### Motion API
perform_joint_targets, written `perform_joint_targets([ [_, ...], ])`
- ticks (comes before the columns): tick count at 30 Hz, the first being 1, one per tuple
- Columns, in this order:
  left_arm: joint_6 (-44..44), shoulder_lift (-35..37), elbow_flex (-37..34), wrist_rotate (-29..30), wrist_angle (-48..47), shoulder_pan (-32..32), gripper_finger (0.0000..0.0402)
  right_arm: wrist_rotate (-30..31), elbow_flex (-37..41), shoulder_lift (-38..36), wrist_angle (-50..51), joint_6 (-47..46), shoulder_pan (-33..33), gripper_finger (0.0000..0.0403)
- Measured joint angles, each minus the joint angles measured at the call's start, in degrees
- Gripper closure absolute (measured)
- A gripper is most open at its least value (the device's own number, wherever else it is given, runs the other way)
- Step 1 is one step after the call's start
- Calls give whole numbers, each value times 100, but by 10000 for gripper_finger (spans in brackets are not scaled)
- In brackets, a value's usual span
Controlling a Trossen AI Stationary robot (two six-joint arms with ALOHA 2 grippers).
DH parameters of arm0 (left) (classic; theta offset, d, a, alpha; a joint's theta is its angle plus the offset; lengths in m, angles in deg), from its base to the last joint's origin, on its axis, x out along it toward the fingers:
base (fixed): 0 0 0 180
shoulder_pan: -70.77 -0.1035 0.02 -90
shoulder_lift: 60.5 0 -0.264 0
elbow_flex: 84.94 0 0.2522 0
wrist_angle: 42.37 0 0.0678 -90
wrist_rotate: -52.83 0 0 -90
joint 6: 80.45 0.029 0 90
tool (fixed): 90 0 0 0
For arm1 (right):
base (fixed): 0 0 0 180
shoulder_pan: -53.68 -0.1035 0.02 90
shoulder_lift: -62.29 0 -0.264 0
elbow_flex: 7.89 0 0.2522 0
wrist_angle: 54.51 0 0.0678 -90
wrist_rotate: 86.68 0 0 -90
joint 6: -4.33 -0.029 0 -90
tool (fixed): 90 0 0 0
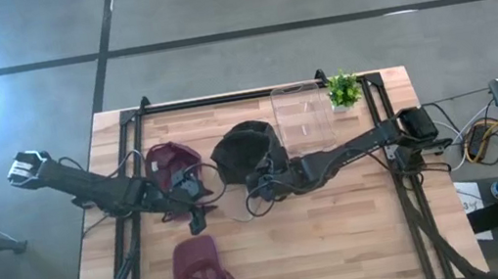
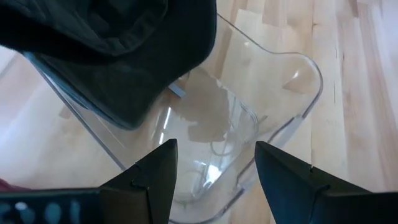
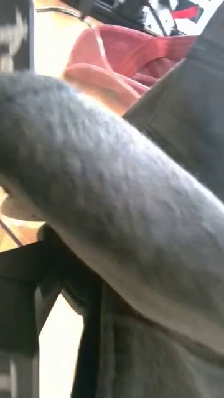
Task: Pick & Place hat
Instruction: Put the black cap into the left transparent bin, then adjust the left transparent bin
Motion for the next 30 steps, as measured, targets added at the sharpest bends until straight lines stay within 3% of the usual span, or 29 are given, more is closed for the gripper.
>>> perform_joint_targets([
  [13, 79, 55, 105, 158, -408, 4, 193, -995, -15, -80, 53, 1398, -303, 243],
  [21, 412, 394, 105, -34, -1083, 164, 193, -1599, -27, -140, 279, 3085, -659, 246],
  [26, 362, 476, 99, 266, -1957, 161, 193, -1783, 82, 21, 610, 3175, -644, 252],
  [30, 254, 462, -5, 297, -1965, 161, 193, -1585, 113, 124, 506, 3201, -459, 258],
])
